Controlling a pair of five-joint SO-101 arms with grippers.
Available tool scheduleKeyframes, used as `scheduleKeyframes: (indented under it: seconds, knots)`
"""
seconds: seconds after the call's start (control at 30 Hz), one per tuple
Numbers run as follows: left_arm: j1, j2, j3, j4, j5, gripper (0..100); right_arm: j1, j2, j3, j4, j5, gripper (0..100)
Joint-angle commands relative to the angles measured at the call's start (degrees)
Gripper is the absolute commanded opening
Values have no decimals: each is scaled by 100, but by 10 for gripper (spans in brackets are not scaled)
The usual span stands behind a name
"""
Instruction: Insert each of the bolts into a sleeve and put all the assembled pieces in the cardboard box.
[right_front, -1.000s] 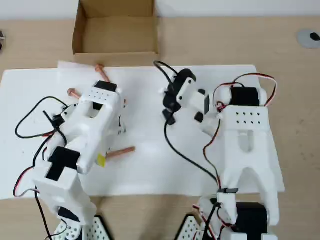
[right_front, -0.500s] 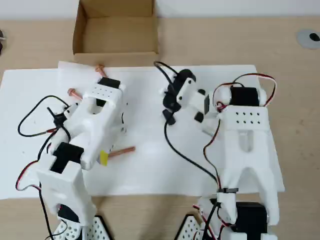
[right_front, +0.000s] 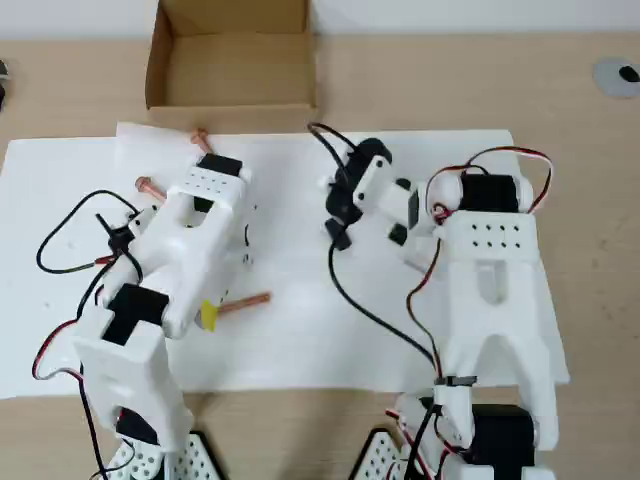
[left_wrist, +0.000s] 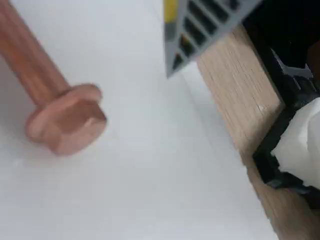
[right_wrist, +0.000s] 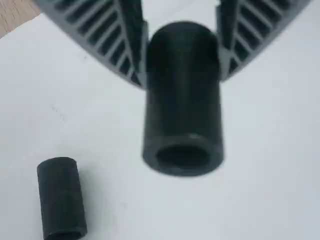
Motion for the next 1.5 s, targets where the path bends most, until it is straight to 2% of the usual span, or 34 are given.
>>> scheduleKeyframes:
  seconds: [0.0,0.63,0.97,1.13,1.33,1.47]
  knots:
    - [-79,558,-352,-35,264,527,-40,-215,-22,9,79,11]
    - [-53,-92,-1064,9,466,527,-40,-224,-1015,897,79,11]
    - [-18,-2246,-844,26,53,521,-40,-207,-1015,897,62,11]
    - [-18,-3371,-387,26,-519,429,-40,-207,-1015,897,62,11]
    - [105,-4558,809,26,-835,297,-40,-207,-1015,888,62,11]
    - [176,-4813,1591,-97,-897,223,-40,-198,-1015,888,62,11]
